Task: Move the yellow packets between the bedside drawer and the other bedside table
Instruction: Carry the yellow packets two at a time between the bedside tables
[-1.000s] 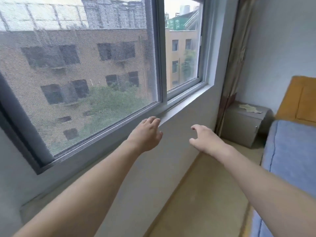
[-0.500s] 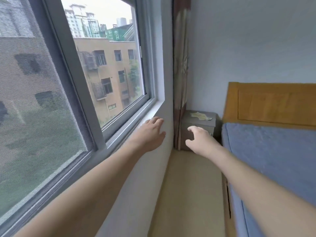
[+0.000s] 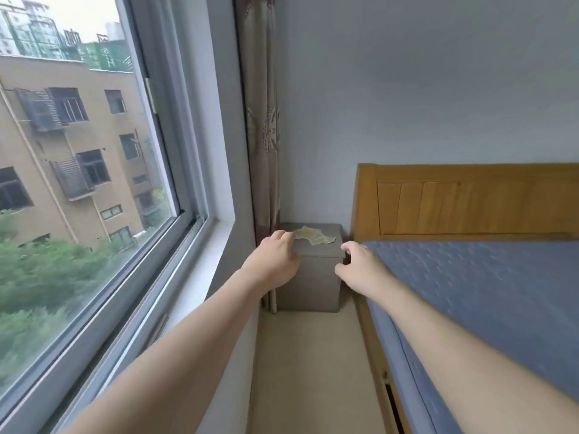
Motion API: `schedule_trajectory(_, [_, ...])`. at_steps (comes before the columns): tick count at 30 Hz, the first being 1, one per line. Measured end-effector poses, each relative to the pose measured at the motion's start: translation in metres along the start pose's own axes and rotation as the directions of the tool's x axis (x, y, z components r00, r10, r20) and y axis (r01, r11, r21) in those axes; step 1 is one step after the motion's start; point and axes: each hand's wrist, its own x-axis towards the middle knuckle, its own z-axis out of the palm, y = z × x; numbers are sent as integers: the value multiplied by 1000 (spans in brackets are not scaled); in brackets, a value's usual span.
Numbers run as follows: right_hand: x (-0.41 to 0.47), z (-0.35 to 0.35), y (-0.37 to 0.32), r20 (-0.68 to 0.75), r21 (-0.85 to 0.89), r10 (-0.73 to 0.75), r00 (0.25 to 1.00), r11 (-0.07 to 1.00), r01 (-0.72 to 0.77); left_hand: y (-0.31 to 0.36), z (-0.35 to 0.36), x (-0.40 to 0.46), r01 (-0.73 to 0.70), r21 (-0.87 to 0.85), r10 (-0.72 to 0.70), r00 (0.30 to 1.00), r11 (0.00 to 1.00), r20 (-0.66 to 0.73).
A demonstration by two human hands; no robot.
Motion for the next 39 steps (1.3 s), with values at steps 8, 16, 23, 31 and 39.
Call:
schedule_trajectory(8, [176, 17, 54, 9, 28, 147, 989, 989, -148, -40, 54, 195, 13, -75, -6, 996, 997, 92])
schedule_trajectory(16, [395, 33, 120, 43, 87, 163, 986, 982, -166, -82, 127, 408, 164, -103, -147, 977, 981, 151])
schedule_trajectory(23, [566, 54, 148, 124, 132, 204, 971, 967, -219, -131, 162, 562, 268, -98, -243, 947, 959, 208])
schedule_trajectory(31, [767, 140, 197, 206, 102, 330, 921, 929, -355, -228, 261, 752, 359, -115, -308, 896, 926, 321])
schedule_trajectory(39, [990, 313, 285, 352, 337, 575, 739, 658, -673, -344, 477, 922, 481, -107, -385, 799, 870, 463])
